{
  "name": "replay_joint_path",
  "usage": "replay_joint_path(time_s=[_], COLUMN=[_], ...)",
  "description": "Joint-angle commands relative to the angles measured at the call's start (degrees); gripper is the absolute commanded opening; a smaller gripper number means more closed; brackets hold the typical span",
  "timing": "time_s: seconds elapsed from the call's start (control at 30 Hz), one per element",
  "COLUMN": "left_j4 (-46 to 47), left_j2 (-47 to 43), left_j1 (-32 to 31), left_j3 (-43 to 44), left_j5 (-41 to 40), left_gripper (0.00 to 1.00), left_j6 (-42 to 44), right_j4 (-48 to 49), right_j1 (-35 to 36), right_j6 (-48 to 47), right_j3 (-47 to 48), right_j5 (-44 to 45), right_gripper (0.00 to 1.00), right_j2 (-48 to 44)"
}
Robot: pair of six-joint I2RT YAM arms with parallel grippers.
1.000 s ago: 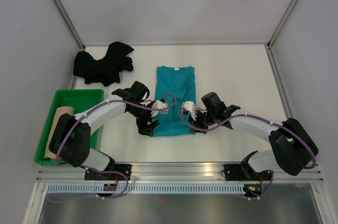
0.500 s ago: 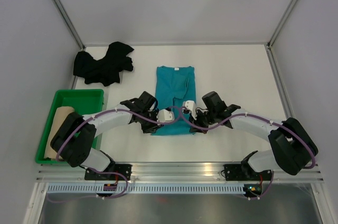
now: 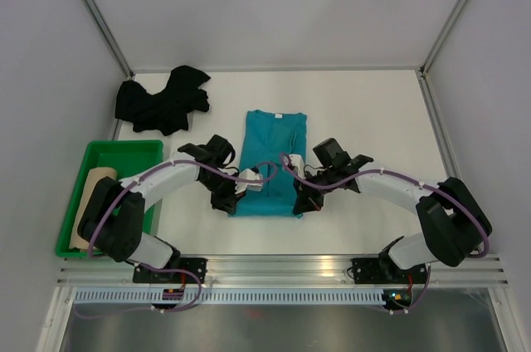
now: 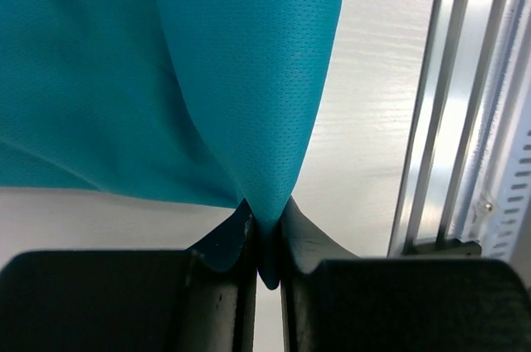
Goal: Roll the t-shirts
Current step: Roll the tshirt
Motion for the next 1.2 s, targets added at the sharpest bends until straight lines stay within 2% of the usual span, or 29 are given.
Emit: replay_joint_path(time_s=[0.0,0.13,0.17,0.23,0.27,0.3,0.37,0.4,0.43,0.6,0.77,0.87,1.0,1.1,1.13,1.17], left_j4=[-6.11,-7.17,-7.17,-7.17,-7.25,-7.17,-7.17,-7.17,-7.08,-7.08,-7.17,-7.25,-7.34,-7.25,-7.34,-7.26], left_j2=[3.34,8.09,8.80,11.08,11.61,12.83,13.81,14.42,14.78,15.39,15.92,16.18,16.27,16.62,16.62,16.54], left_j1=[1.50,4.04,4.14,4.14,4.14,4.14,4.22,4.14,4.22,4.22,4.14,4.22,4.22,4.22,4.22,4.31], left_j3=[2.14,5.74,7.14,8.38,9.34,9.70,10.49,10.75,11.02,11.37,12.25,12.43,12.25,12.25,12.25,12.34], left_j5=[6.15,8.80,8.97,9.06,9.15,9.15,8.80,8.80,8.71,8.54,7.66,7.48,7.04,6.95,6.60,6.43], left_gripper=[0.16,0.17,0.17,0.17,0.16,0.16,0.16,0.16,0.16,0.16,0.17,0.17,0.18,0.23,0.31,0.36], left_j6=[7.44,8.50,8.67,8.67,8.67,8.67,8.76,8.68,8.59,9.03,9.38,9.29,9.29,8.68,7.63,7.10], right_j4=[3.01,3.44,4.32,7.73,8.19,9.06,14.94,16.70,20.64,25.67,31.56,35.17,40.69,43.69,43.79,43.18], right_j1=[-0.94,-4.36,-5.94,-6.74,-7.01,-7.10,-7.01,-7.01,-7.01,-5.78,-5.17,-4.03,-3.06,-1.65,-1.47,-1.56], right_j6=[5.05,7.24,8.90,10.75,11.72,12.60,16.45,17.52,18.57,25.15,34.92,36.86,37.30,38.97,39.50,39.50], right_j3=[-0.24,0.46,0.20,-0.76,-0.77,-1.11,-4.01,-5.24,-8.12,-11.57,-16.40,-18.25,-19.48,-20.54,-20.72,-20.72], right_j5=[-6.30,-6.83,-3.78,-0.16,1.24,1.43,2.05,3.01,3.54,8.11,11.27,13.20,11.46,10.14,10.22,10.48], right_gripper=[0.00,0.03,0.20,0.28,0.36,0.51,0.65,0.67,0.68,0.71,0.71,0.71,0.71,0.61,0.43,0.33], right_j2=[2.64,7.03,7.21,6.25,5.55,3.63,0.64,-2.60,-4.37,-11.85,-8.79,-6.85,-4.83,-3.34,-2.98,-2.63])
